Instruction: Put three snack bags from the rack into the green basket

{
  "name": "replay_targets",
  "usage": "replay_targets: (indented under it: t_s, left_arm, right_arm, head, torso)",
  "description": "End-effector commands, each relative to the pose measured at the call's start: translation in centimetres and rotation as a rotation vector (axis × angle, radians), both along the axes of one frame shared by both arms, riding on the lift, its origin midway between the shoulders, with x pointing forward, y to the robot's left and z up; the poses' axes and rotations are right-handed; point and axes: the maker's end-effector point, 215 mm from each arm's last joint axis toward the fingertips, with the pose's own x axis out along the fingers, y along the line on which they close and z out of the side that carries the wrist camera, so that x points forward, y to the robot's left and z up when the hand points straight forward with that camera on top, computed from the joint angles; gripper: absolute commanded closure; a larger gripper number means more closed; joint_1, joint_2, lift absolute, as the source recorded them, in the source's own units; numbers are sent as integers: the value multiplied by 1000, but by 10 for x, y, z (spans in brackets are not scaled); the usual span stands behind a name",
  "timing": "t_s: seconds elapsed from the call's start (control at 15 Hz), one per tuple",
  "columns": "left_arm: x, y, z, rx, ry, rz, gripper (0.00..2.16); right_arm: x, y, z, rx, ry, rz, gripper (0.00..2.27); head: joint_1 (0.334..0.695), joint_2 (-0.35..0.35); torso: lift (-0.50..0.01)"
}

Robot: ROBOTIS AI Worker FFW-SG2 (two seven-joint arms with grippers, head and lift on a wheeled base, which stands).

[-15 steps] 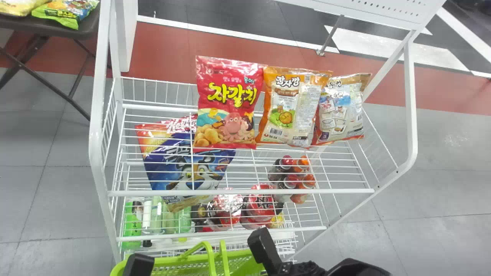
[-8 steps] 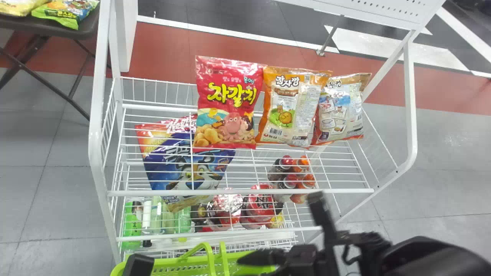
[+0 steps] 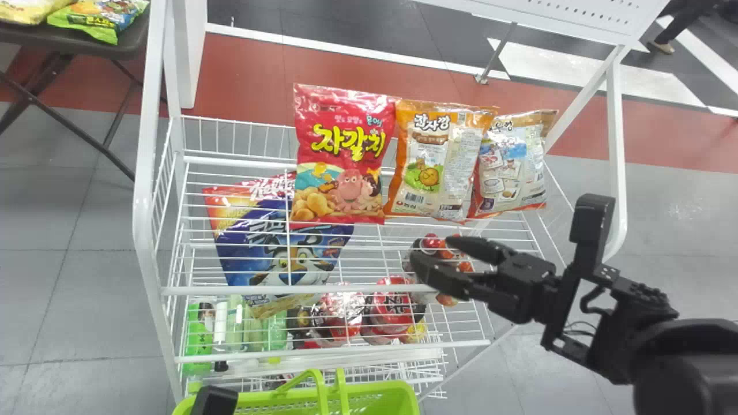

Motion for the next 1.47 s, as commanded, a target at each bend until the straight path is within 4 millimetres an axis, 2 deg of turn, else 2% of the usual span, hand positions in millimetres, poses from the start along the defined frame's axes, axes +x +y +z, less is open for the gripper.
replay_targets:
  t_s: [0.0,0.13,0.33,0.6,0.87,1.07,1.4]
  left_arm:
    - [-1,-2,0,1,-1,-4,1413]
    - [-4,-2,0,1,2,-5,1413]
    - [-5,-3,0,2,3,-6,1413]
    - [-5,-3,-2,7,1,-7,1413]
    - [-7,-3,-1,5,5,-10,1413]
    - [-6,-4,0,1,4,-12,1413]
    - [-7,-7,0,0,1,-24,1413]
  right_arm:
    - [29,-1,12,-29,-153,-58,110]
    - [51,-18,15,-56,-229,-158,113]
    - [80,-43,9,-104,-256,-290,113]
    - [114,-50,7,-131,-298,-340,113]
    - [128,-47,-1,-161,-313,-369,113]
    - [135,-60,-10,-197,-313,-420,113]
    - [146,-67,-21,-210,-294,-415,232]
  head:
    - [695,-350]
    - [695,-350]
    - [695,-350]
    - [695,-350]
    - [695,-350]
    - [695,-350]
    - [695,-350]
  torso:
    - [0]
    - [0]
    - [0]
    - [0]
    - [0]
    - [0]
    - [0]
